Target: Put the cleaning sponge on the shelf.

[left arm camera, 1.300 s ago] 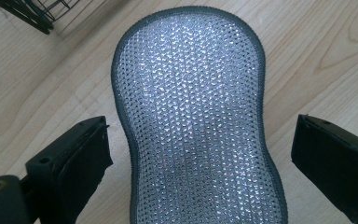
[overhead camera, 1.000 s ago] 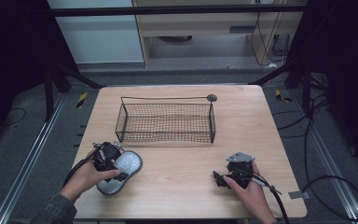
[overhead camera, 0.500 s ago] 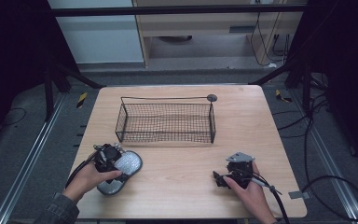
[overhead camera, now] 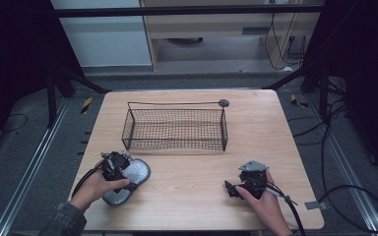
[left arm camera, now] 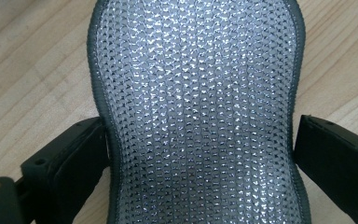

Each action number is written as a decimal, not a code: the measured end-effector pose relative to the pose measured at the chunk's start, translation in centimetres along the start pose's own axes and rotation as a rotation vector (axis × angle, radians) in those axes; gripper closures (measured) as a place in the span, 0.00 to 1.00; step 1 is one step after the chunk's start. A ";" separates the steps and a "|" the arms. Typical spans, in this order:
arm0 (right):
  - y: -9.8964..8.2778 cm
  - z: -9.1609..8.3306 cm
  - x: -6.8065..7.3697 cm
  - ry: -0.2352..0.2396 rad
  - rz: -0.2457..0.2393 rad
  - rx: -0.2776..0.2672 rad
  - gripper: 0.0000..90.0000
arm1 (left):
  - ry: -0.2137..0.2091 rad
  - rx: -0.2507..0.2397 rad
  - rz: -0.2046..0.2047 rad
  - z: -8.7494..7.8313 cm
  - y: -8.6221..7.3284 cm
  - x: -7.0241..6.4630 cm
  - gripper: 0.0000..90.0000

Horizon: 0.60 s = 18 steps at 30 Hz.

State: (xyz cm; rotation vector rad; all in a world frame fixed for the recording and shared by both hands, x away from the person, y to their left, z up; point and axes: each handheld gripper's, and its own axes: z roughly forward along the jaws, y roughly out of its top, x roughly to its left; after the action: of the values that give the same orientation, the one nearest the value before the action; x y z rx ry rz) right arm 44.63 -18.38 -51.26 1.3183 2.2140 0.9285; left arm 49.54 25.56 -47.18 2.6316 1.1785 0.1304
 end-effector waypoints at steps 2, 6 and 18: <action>0.0 0.0 0.0 0.001 0.000 0.000 0.00 | 0.002 0.004 0.006 0.1 0.0 0.0 0.02; 0.0 0.0 0.0 0.002 -0.001 0.000 0.00 | 0.003 0.010 0.005 0.3 0.0 0.2 0.01; 0.0 0.0 0.0 0.003 -0.002 0.001 0.00 | 0.014 0.003 -0.003 0.5 -0.1 0.5 0.04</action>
State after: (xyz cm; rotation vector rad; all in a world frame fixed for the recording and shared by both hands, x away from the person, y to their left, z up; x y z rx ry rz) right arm 44.59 -18.37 -51.25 1.3153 2.2177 0.9297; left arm 49.88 25.86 -47.66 2.6355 1.1882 0.1475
